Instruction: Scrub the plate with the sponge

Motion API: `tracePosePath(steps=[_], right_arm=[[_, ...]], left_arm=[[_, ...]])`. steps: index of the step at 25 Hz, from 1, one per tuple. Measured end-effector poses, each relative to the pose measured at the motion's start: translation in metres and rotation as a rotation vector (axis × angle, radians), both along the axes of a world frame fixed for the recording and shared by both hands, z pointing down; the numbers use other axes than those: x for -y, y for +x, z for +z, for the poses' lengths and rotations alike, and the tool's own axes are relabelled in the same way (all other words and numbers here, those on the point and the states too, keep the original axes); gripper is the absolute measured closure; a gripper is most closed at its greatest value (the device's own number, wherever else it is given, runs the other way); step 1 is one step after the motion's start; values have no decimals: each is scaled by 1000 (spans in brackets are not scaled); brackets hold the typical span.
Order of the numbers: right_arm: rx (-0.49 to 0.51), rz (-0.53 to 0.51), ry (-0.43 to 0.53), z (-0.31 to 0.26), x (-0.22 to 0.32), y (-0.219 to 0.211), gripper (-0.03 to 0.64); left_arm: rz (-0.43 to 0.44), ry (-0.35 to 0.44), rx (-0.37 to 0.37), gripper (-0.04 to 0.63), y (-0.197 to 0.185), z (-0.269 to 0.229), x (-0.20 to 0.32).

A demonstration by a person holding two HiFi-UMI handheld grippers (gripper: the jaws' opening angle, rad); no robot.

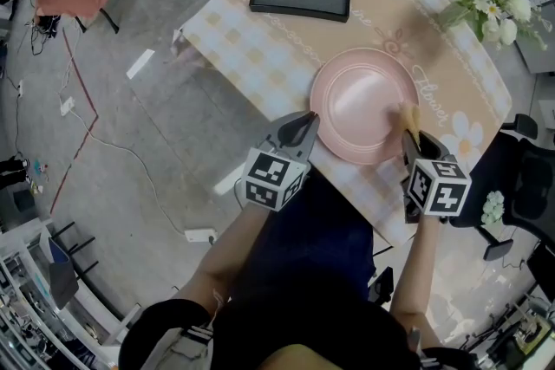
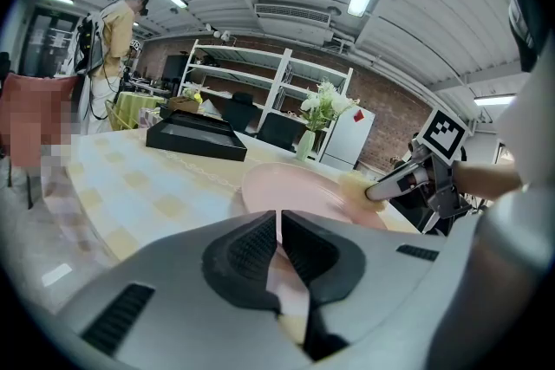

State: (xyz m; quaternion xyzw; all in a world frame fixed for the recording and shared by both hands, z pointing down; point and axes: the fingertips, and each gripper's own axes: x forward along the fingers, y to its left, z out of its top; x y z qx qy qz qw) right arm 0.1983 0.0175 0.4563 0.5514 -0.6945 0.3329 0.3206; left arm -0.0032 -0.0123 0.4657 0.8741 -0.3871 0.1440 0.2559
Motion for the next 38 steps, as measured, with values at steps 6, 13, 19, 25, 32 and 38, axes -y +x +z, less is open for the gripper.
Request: tracePosePath(steps=[6,13,19,25,32,38], right_arm=[[-19,27,26,-4,5,8,538],[1,104,125,-26,15,32,538],[49,157,294,-67,29,46,537],[163,259,568,-130,39,59,534],[88,366,772,-170,25,82,533],[-26,390,845,-180,12,82,537]], left_arm=[[-8,6,3,571,-2,-2,2],[-10,22,0,571,0,-14,6],[-9,64,-16,571,7,-40,14],[5,151,-25,571,15,-75,32],[24,300,-51,571,29,-126,59],[19,410,-115,571,36,-167,62]])
